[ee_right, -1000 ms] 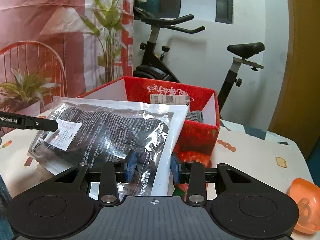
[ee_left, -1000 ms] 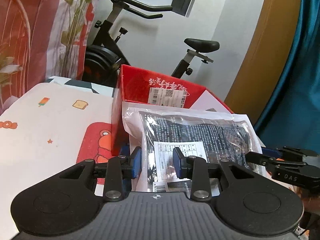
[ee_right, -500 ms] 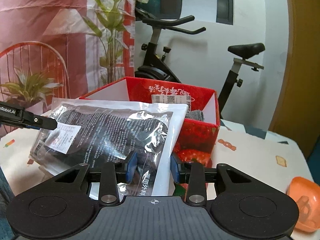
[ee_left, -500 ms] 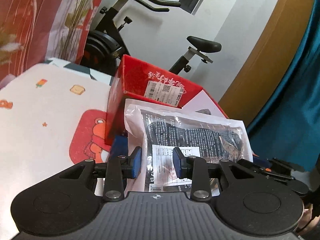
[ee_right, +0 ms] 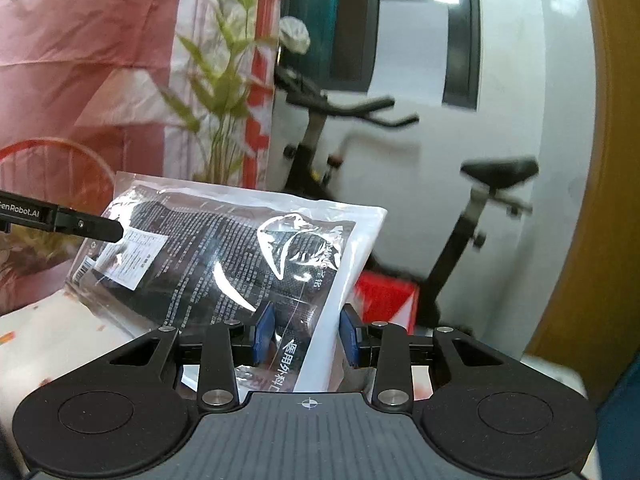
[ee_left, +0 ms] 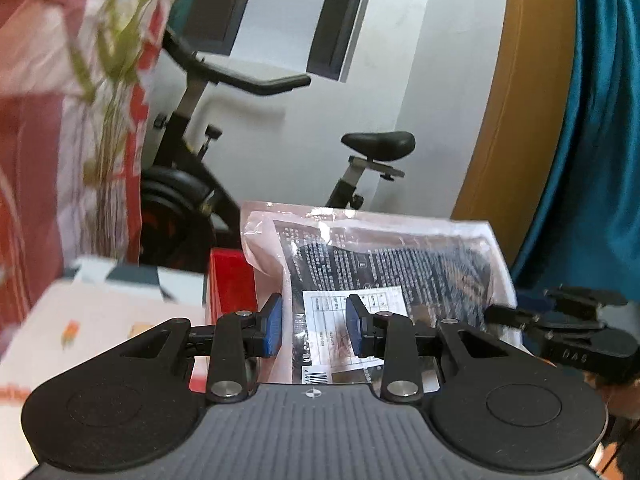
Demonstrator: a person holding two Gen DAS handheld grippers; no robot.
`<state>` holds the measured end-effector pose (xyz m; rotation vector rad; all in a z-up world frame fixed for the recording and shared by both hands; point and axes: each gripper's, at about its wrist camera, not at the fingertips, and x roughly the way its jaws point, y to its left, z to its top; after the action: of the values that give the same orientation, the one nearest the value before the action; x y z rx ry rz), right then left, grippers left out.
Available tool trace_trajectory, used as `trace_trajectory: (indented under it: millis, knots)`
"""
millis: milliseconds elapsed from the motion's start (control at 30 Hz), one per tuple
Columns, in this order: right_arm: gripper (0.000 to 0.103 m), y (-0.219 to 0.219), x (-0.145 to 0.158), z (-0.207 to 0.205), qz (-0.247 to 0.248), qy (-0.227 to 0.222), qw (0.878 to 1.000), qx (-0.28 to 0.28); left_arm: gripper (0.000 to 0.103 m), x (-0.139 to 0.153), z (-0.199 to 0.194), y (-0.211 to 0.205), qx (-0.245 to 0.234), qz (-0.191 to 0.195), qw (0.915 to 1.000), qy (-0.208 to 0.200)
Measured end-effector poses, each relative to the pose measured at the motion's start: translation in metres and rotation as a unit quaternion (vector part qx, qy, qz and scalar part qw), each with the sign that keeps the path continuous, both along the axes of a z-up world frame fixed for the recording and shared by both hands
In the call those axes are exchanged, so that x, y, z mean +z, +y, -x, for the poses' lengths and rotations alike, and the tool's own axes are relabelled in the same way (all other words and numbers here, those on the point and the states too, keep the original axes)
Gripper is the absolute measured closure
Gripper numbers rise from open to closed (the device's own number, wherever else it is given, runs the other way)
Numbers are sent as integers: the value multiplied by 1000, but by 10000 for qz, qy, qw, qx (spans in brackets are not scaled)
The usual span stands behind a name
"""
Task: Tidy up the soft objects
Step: 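Lift the clear bag with the right tool and lower it into the red box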
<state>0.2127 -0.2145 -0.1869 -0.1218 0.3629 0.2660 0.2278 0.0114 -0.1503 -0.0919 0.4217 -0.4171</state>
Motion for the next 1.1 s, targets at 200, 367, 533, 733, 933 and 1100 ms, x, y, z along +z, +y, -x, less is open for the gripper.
trace_trajectory:
  millis: [200, 367, 533, 733, 933, 1100]
  knots:
    - [70, -8, 23, -65, 419, -404, 9983, 72, 68, -1, -64, -18, 170, -192, 9996, 121]
    - [70, -11, 8, -129, 571, -245, 9980, 75, 69, -17, -121, -28, 343, -232, 9981, 446]
    - [70, -18, -24, -177, 640, 49, 9979, -118, 68, -39, -157, -43, 331, -593, 9954, 671]
    - [70, -19, -58, -207, 617, 620, 9960, -202, 68, -58, -175, -47, 303, -919, 9901, 1013]
    - [71, -14, -71, -221, 764, 1162, 9899, -267, 68, -62, -185, -48, 242, -1124, 9836, 1386]
    - [61, -8, -77, -225, 1000, 1424, 9844, -251, 67, -63, -190, -40, 412, -995, 9831, 1479]
